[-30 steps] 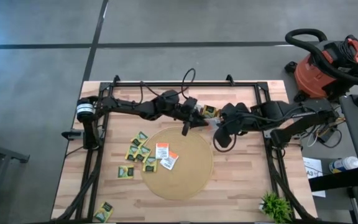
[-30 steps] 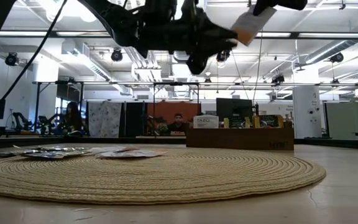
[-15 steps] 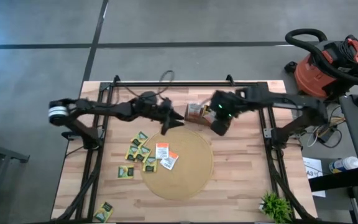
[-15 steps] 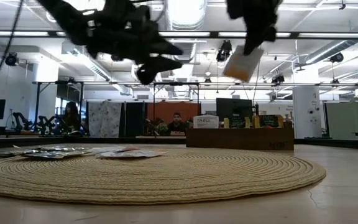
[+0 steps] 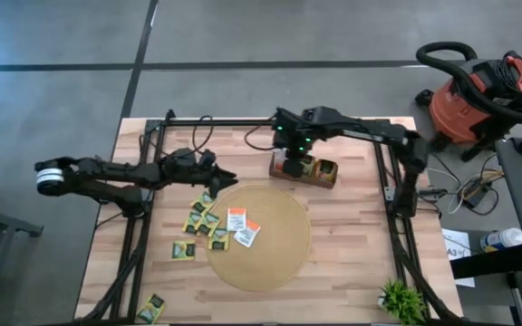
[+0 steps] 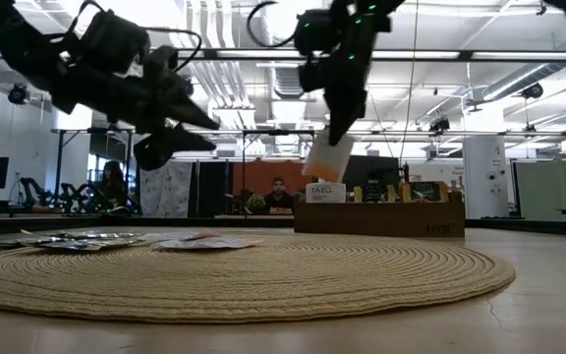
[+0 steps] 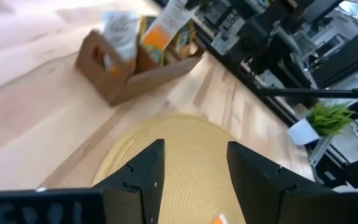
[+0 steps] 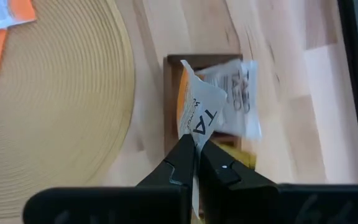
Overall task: Pick & Place Tea
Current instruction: Put the orange tea bag into the left section of the wooden organizer
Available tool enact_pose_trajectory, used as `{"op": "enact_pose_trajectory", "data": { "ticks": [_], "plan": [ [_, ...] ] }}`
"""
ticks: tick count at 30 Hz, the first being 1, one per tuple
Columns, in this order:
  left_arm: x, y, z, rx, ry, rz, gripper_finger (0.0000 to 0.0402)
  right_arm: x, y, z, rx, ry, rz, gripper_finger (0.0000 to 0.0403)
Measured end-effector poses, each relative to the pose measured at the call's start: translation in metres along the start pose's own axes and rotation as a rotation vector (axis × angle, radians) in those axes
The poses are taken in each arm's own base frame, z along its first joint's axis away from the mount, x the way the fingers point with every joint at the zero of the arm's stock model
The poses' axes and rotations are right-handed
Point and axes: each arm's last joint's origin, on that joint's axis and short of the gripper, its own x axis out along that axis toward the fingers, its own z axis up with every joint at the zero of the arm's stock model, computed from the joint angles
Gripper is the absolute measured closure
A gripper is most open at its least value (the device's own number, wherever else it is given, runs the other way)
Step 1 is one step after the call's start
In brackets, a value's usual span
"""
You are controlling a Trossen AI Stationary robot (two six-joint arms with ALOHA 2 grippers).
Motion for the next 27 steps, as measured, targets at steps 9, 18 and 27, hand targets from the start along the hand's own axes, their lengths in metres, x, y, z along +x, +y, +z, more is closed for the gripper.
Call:
{"op": "enact_pose_trajectory", "data": {
  "ticks": [9, 18, 27],
  "plan": [
    [-0.003, 0.008, -0.008, -0.016, 0.036, 0.0, 0.0234, 0.03, -0.004, 0.033, -0.109, 0.272, 0.0, 0.0394],
    [-0.003, 0.01, -0.003, 0.042, -0.006, 0.04, 0.0234, 0.044, -0.007, 0.053, -0.149, 0.276, 0.009, 0.0394],
    [-0.004, 0.013, -0.002, 0.057, -0.024, 0.072, 0.0234, 0.052, -0.009, 0.054, -0.156, 0.302, 0.016, 0.0394]
  ]
}}
